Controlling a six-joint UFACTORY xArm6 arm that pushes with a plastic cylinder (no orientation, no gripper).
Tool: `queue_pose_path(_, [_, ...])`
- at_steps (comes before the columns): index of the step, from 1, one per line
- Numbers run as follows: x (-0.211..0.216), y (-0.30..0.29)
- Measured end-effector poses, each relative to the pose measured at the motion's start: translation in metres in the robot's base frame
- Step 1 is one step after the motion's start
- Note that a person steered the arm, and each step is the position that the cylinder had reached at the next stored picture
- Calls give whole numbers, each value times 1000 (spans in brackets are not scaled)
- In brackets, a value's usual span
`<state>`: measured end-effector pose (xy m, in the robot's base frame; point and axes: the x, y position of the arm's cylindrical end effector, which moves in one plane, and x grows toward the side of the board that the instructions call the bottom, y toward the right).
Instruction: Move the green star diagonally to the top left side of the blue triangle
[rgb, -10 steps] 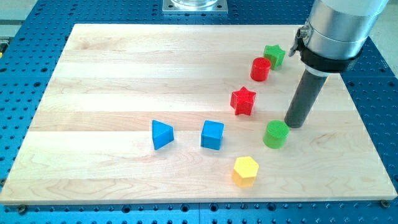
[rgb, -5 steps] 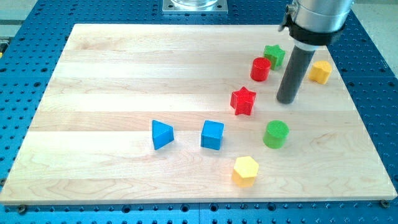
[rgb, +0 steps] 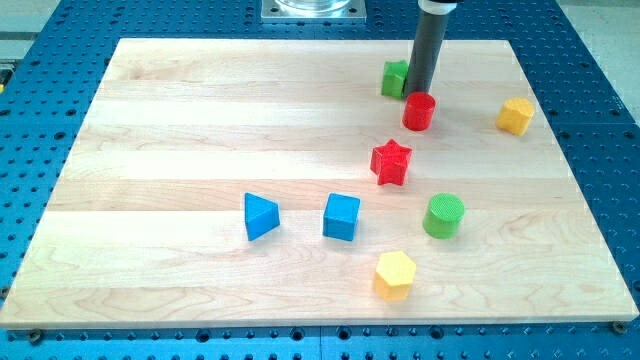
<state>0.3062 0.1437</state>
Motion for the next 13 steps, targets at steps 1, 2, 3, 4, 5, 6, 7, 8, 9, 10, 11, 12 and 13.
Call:
queue_pose_path(1, [-24,28])
queue_pose_path(2, [-21,-50])
queue_pose_path(3, [-12,-125])
queue_pose_path(4, [-12,-135])
queue_pose_path(5, [4,-169])
queue_pose_path(6, [32,-195])
queue_pose_path(7, [8,-192])
queue_pose_path(8, [0,-164])
queue_pose_path(9, [6,-127])
queue_pose_path(10, [26,-112])
queue_pose_path(11, [78,-189])
queue_pose_path(12, [42,-203])
queue_pose_path(13, [20,-219])
